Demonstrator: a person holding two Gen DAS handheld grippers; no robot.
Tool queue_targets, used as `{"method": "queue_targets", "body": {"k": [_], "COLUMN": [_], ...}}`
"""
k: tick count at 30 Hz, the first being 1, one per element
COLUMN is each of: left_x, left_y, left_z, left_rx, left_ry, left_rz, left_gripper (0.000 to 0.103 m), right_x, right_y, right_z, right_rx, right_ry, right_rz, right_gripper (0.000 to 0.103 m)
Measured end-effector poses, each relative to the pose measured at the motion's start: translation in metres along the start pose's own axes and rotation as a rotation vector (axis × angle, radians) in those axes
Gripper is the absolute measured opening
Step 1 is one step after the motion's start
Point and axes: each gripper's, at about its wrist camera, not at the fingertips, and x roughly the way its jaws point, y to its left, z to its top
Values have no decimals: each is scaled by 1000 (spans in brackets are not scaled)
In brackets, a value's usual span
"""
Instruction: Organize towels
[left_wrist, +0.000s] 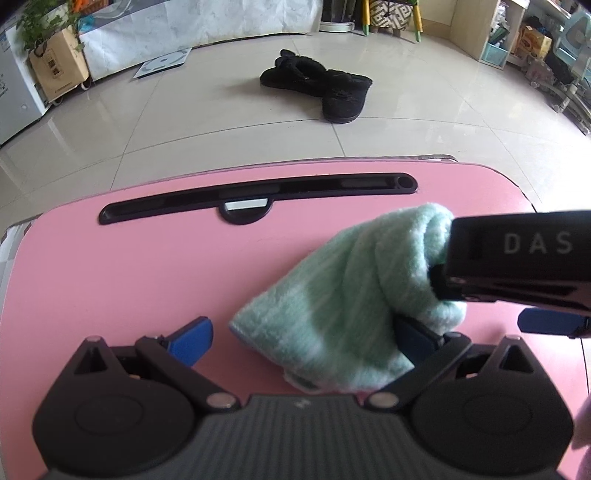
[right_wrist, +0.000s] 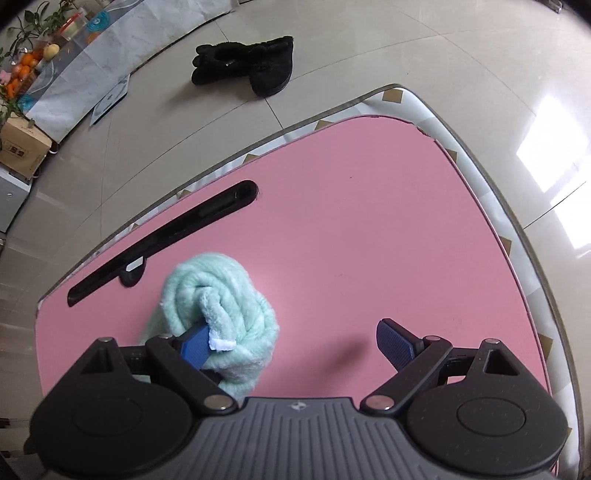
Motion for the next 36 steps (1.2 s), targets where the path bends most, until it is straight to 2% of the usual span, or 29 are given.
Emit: {"method": "queue_targets", "body": {"k": [5, 23, 36], "left_x": [0, 7, 7], "left_y": [-13, -51, -46], "left_z": [0, 5, 4], "left_rx": [35, 59, 60], "left_ry": [-7, -12, -2], "left_rz": [-5, -57, -80], "left_gripper": [103, 103, 103], "right_x": [-1, -15, -11], "right_y": [-2, -24, -28], "right_z": [-1, 7, 7], "right_rx": [17, 71, 54], "right_ry": [-24, -81, -93], "right_rz": [-46, -163, -130], "right_gripper": [92, 92, 92]}}
